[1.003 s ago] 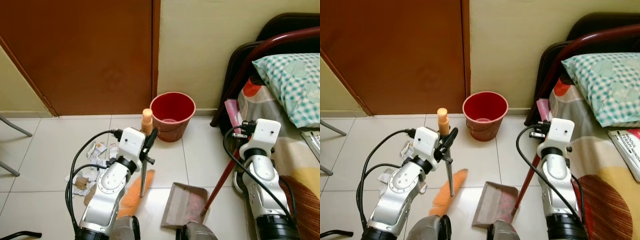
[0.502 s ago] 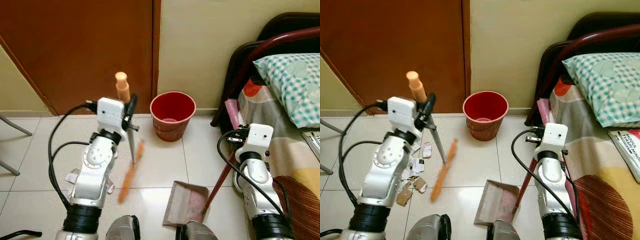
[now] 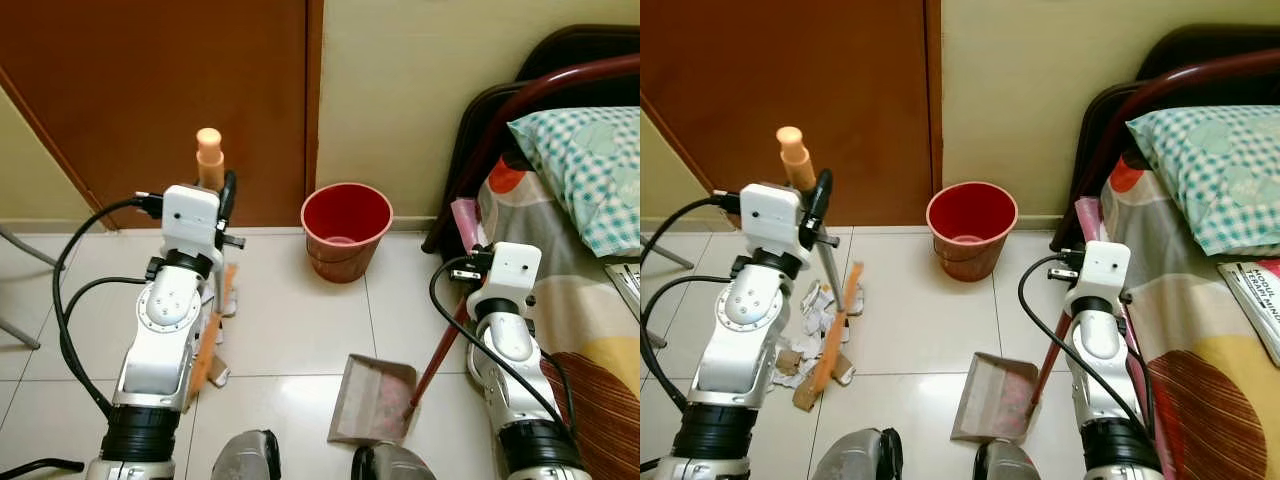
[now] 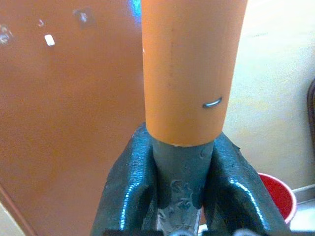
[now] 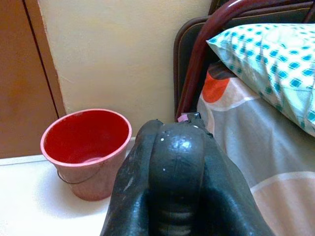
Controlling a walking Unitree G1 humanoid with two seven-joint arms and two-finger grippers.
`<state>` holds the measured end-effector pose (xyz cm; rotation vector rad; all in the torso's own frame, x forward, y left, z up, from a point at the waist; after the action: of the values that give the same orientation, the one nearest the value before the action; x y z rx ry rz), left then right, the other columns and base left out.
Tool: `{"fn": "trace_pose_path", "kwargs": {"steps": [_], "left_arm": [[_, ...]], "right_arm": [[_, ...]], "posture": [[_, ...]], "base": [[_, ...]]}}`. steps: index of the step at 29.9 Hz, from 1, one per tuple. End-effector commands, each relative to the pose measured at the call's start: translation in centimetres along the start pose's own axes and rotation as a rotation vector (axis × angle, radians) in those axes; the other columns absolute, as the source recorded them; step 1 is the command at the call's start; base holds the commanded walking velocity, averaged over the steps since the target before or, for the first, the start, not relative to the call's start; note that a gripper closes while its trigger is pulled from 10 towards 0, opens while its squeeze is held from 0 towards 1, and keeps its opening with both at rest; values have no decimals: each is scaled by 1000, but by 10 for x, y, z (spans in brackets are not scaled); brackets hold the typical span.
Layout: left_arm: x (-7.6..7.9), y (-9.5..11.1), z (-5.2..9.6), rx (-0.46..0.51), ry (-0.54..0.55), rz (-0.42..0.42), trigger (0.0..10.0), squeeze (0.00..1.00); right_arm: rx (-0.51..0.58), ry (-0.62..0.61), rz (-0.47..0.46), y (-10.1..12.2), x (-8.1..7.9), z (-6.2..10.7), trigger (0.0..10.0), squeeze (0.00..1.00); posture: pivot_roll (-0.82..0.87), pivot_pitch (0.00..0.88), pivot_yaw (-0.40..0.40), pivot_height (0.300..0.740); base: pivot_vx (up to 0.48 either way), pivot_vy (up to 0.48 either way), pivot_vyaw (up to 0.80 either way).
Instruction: Sweep floor
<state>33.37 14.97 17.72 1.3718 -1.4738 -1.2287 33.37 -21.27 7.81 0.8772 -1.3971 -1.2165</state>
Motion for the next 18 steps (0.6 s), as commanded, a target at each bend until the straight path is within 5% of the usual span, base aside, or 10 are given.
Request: {"fn": "trace_pose_path", "kwargs": {"steps": [1, 9, 18], "left_arm": [[1, 22, 0, 91, -7, -36, 10000, 0], [3, -23, 19, -43, -10, -59, 10000, 0], [25, -33, 13, -69, -57, 4, 10000, 0]], "right_arm": [[26, 6, -6, 6, -2, -2, 10000, 0], [31, 18, -26, 8, -6, -7, 10000, 0], [47, 42, -40, 13, -14, -10, 10000, 0]], "posture": [[33, 94, -19, 740], [37, 97, -21, 740], [26, 101, -21, 740]], "base": [[0, 0, 0], [0, 0, 0], [0, 0, 0]]}}
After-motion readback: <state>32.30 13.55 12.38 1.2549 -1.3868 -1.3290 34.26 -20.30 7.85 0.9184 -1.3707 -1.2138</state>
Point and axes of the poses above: a point about 5 cm out from each wrist's last joint towards the gripper, its own z axis pointing back from the gripper into the wrist, its own y axis along the axis of the wrist's last joint, x = y × z, the point moved 4 cm from there along -z, pointing out of the wrist towards the gripper, and after that the axes turned 11 degrees about z, right-handed, at the moved point
